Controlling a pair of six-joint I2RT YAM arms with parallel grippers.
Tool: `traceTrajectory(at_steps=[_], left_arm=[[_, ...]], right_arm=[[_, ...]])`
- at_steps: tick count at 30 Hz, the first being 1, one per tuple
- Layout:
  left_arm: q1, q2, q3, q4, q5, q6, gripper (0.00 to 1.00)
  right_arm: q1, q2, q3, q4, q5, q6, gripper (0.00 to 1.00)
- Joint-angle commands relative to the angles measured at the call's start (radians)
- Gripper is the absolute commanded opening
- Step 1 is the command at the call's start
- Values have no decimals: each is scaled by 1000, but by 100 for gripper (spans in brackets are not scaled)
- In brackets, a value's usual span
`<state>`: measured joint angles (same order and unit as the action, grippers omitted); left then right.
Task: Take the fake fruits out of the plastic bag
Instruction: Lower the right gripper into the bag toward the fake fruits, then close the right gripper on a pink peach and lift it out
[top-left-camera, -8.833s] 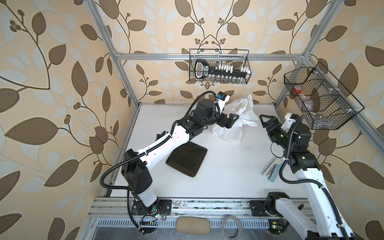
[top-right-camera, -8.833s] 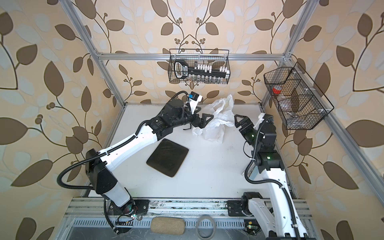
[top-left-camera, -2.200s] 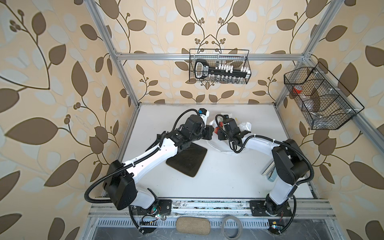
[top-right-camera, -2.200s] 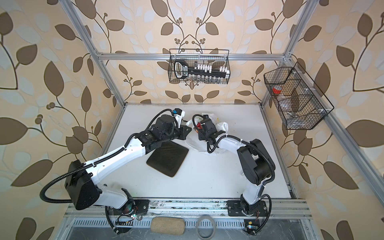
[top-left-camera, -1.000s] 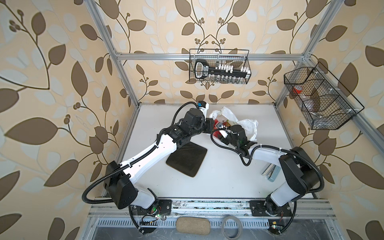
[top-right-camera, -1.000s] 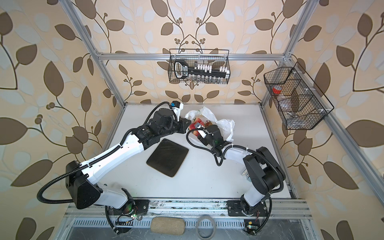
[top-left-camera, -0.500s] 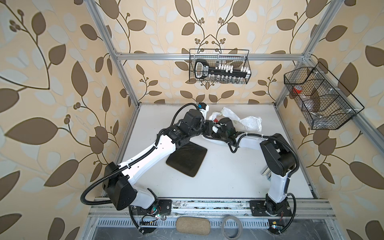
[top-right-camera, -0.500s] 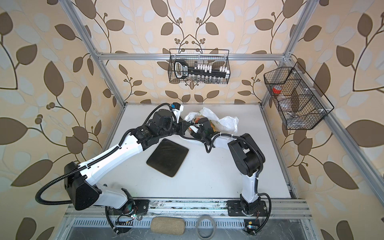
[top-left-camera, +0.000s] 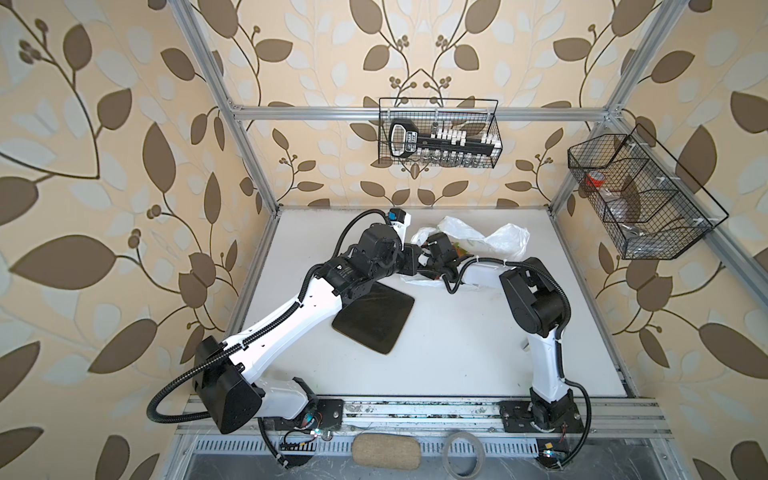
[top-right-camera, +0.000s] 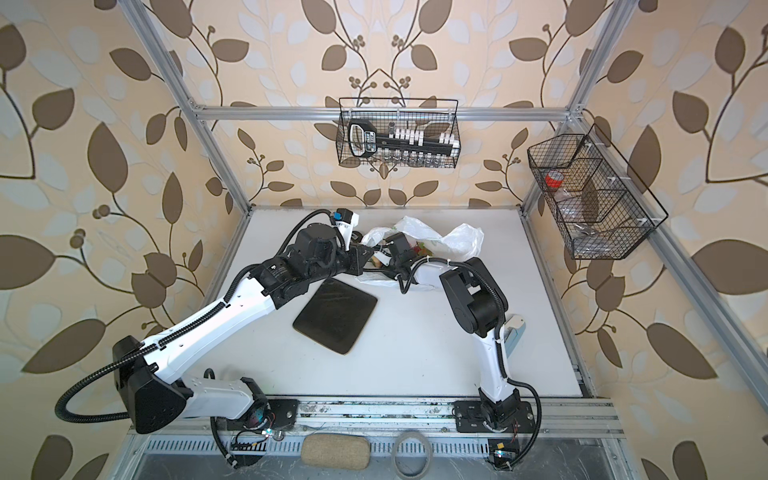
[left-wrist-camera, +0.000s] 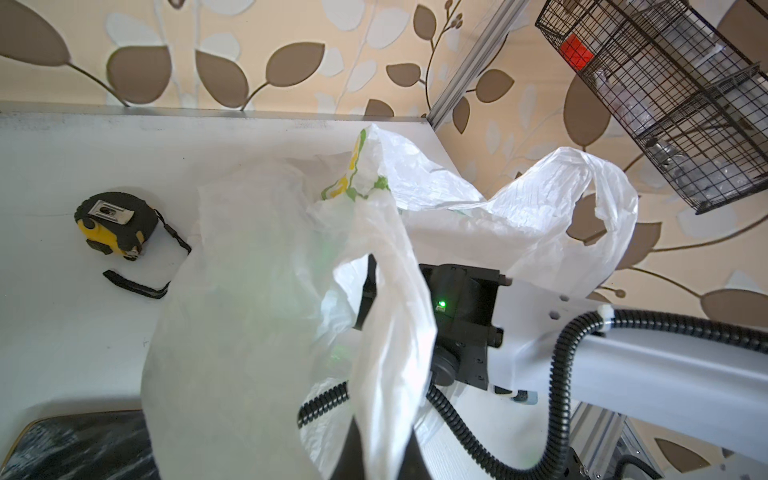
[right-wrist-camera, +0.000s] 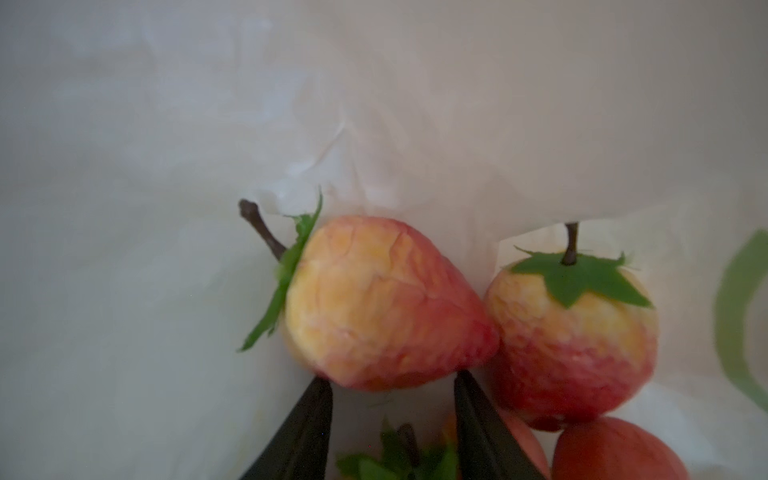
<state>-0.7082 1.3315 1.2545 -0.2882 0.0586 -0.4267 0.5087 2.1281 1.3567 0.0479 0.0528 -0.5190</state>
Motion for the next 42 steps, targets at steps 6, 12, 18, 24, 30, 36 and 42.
traceTrajectory(at_steps=[6,12,18,24,30,36,42], left_arm=[[-2,-29,-18,21,-86,-28,0],[7,-17,-25,26,-112,-48,0],[14,-8,-61,31,-94,-42,0],[13,0,-103,33,-50,-24,0],[14,22,-123,59,-5,2,0],[15,46,-130,97,-17,-1,0],[69,102,-90,131,17,-47,0]], right_arm=[[-9,-134,-53,-54,-18,40,27],[-27,-286,-179,-34,-41,88,26],[-70,-459,-324,-31,-71,185,26],[-113,-608,-440,-34,-121,270,26],[-123,-693,-494,-33,-183,363,26],[-133,-744,-499,-26,-205,428,26],[-133,-799,-463,-14,-268,429,26]])
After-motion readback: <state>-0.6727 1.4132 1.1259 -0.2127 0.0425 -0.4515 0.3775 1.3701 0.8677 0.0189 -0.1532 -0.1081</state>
